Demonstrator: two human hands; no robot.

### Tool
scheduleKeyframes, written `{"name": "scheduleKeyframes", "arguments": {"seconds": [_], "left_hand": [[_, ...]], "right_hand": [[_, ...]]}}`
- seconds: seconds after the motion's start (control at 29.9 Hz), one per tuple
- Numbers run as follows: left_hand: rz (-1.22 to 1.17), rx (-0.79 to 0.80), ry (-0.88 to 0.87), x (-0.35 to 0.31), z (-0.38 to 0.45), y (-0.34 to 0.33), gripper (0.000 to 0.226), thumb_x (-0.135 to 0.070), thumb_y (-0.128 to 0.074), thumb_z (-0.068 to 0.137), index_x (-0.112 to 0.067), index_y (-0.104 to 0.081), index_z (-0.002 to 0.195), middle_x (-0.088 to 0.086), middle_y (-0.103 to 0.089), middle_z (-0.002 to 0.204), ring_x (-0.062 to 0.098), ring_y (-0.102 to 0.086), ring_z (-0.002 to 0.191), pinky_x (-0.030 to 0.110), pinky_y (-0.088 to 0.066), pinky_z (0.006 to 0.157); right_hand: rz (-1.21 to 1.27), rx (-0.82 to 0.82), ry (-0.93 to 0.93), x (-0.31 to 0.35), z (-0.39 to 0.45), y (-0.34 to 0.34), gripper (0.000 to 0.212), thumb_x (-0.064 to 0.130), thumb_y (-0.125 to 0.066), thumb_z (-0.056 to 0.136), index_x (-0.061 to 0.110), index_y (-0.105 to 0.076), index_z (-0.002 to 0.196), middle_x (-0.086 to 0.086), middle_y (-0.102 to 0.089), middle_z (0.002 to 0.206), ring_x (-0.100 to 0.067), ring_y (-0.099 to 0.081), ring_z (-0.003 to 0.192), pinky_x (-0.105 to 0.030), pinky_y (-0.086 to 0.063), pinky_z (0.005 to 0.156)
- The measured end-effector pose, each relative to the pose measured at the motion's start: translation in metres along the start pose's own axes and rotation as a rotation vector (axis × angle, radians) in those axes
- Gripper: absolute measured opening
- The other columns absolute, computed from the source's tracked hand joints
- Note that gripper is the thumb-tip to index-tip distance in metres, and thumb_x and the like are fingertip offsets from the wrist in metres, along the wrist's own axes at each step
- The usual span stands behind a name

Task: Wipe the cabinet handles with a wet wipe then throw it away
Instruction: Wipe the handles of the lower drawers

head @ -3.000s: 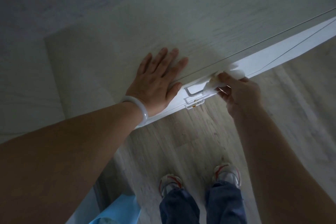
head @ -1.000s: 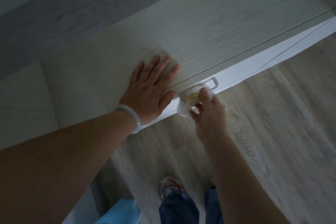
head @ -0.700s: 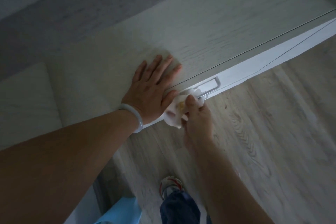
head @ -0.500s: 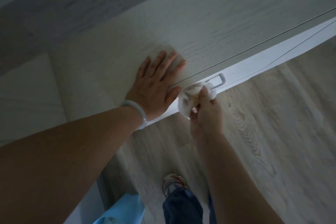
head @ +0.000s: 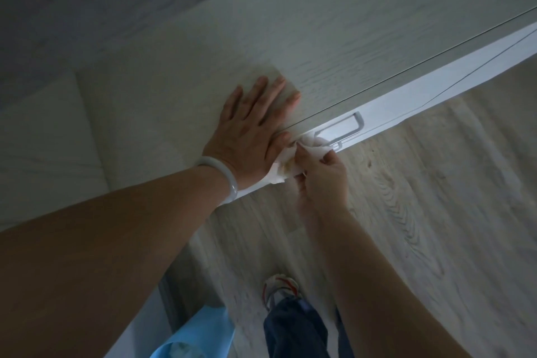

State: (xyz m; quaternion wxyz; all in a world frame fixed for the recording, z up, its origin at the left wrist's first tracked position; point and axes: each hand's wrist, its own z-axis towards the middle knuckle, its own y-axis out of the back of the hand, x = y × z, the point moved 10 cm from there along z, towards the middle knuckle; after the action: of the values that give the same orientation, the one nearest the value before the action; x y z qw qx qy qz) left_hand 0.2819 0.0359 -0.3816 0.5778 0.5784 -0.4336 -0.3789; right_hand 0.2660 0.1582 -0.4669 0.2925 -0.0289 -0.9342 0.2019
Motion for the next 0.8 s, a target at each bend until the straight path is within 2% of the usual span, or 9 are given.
{"name": "scheduleKeyframes", "arguments": {"seconds": [0.1,0.23,0.33,0.4,0.47,0.53,0.64,0.7,0.8], "left_hand": [[-0.007,-0.003,0.001,0.0,-0.001,0.0,0.055,-0.044,-0.019,0.098,-0.029,-0.019,0.151,-0.001,-0.017,0.159,0.021,-0.017,0.147,0.048,-0.018,0.116],[-0.027,-0.016,-0.002,-0.002,-0.001,0.002,0.055,-0.043,-0.021,0.097,-0.029,-0.021,0.15,-0.001,-0.018,0.159,0.022,-0.018,0.147,0.048,-0.018,0.116],[-0.023,-0.014,0.004,0.0,-0.001,0.002,0.055,-0.043,-0.02,0.097,-0.03,-0.019,0.15,-0.001,-0.017,0.159,0.022,-0.017,0.147,0.048,-0.018,0.116],[-0.028,-0.017,0.006,0.001,-0.001,0.001,0.055,-0.043,-0.021,0.097,-0.03,-0.02,0.15,-0.001,-0.018,0.159,0.022,-0.017,0.147,0.048,-0.017,0.116],[-0.037,-0.02,0.001,-0.001,-0.001,0.002,0.055,-0.043,-0.022,0.097,-0.031,-0.02,0.15,-0.001,-0.018,0.159,0.022,-0.016,0.147,0.048,-0.017,0.117],[-0.045,-0.016,-0.002,-0.001,0.0,0.001,0.055,-0.043,-0.023,0.097,-0.031,-0.019,0.15,-0.002,-0.017,0.16,0.021,-0.015,0.147,0.048,-0.016,0.117],[-0.044,-0.017,0.007,0.001,-0.001,0.001,0.055,-0.044,-0.024,0.097,-0.031,-0.019,0.15,-0.001,-0.017,0.159,0.021,-0.016,0.147,0.048,-0.017,0.117],[-0.045,-0.022,0.006,0.0,-0.001,0.002,0.055,-0.045,-0.024,0.097,-0.03,-0.021,0.15,-0.001,-0.019,0.159,0.022,-0.018,0.147,0.048,-0.018,0.117],[-0.04,-0.012,0.002,0.0,0.0,0.003,0.055,-0.044,-0.023,0.097,-0.03,-0.02,0.15,-0.001,-0.017,0.159,0.022,-0.017,0.147,0.048,-0.017,0.117]], "right_hand": [[0.101,0.027,-0.028,0.002,0.005,0.002,0.032,-0.009,-0.064,0.082,-0.004,-0.061,0.113,-0.012,-0.066,0.098,-0.021,-0.065,0.09,-0.043,-0.051,0.095],[0.191,0.04,-0.065,-0.004,0.004,-0.004,0.032,-0.006,-0.063,0.083,-0.002,-0.062,0.114,-0.012,-0.068,0.099,-0.021,-0.066,0.089,-0.04,-0.052,0.095],[0.164,-0.002,-0.049,0.002,0.006,0.003,0.018,-0.007,-0.064,0.082,0.0,-0.066,0.098,-0.008,-0.069,0.083,-0.019,-0.066,0.079,-0.037,-0.054,0.089],[0.167,-0.017,-0.023,0.013,0.01,0.009,0.016,-0.007,-0.064,0.082,0.001,-0.066,0.096,-0.008,-0.069,0.08,-0.02,-0.067,0.077,-0.037,-0.055,0.087],[0.229,-0.036,0.035,0.031,0.022,0.019,0.025,-0.008,-0.064,0.081,-0.002,-0.063,0.106,-0.011,-0.068,0.085,-0.024,-0.067,0.081,-0.037,-0.056,0.085],[0.275,-0.048,0.083,0.044,0.035,0.023,0.029,-0.007,-0.063,0.082,-0.002,-0.061,0.111,-0.013,-0.067,0.093,-0.025,-0.067,0.09,-0.04,-0.055,0.089],[0.126,0.021,0.039,0.027,0.027,0.008,0.017,-0.001,-0.062,0.086,0.01,-0.066,0.098,-0.009,-0.068,0.098,-0.022,-0.066,0.093,-0.041,-0.053,0.091],[0.048,0.044,-0.004,0.008,0.016,0.004,0.018,0.004,-0.064,0.087,0.018,-0.067,0.097,-0.003,-0.07,0.099,-0.017,-0.066,0.093,-0.038,-0.051,0.09],[0.113,0.063,0.011,0.015,0.021,0.005,0.02,0.001,-0.064,0.086,0.013,-0.064,0.102,-0.006,-0.068,0.098,-0.019,-0.065,0.09,-0.038,-0.048,0.087]]}}
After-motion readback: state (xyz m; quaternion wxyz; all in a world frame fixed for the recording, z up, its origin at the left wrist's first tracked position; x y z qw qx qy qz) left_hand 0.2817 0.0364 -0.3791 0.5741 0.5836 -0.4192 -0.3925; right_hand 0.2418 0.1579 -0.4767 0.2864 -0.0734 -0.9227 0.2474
